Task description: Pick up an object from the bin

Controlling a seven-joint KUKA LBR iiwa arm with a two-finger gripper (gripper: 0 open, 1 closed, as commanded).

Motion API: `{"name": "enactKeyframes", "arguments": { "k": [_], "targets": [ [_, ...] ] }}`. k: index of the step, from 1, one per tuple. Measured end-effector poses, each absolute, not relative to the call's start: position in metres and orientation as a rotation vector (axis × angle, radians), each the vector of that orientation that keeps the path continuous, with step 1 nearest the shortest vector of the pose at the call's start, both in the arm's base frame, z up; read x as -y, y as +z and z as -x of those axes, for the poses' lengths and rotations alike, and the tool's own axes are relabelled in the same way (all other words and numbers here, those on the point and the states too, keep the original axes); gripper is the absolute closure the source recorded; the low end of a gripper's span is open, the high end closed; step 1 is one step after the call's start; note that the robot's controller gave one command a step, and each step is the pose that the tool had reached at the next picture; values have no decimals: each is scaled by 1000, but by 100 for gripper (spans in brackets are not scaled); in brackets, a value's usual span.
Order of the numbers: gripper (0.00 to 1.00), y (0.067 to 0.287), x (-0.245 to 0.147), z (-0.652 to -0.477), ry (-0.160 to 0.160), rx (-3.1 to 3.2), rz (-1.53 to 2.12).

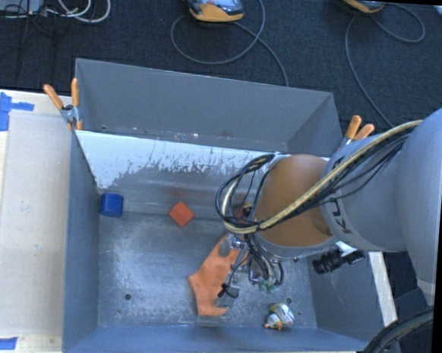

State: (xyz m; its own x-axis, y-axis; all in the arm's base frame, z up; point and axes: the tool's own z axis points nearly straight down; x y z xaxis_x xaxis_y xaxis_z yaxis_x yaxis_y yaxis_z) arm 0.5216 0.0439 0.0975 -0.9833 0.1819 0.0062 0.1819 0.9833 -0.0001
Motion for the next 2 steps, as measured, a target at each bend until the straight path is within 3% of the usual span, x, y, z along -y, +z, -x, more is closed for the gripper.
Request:
{"name": "enactKeyframes", "arguments": {
  "k": [1, 2],
  "targets": [
    [0, 81, -47, -540, -2, 3132, 146],
    [100, 71, -46, -545, -3, 3135, -12]
  ]
}}
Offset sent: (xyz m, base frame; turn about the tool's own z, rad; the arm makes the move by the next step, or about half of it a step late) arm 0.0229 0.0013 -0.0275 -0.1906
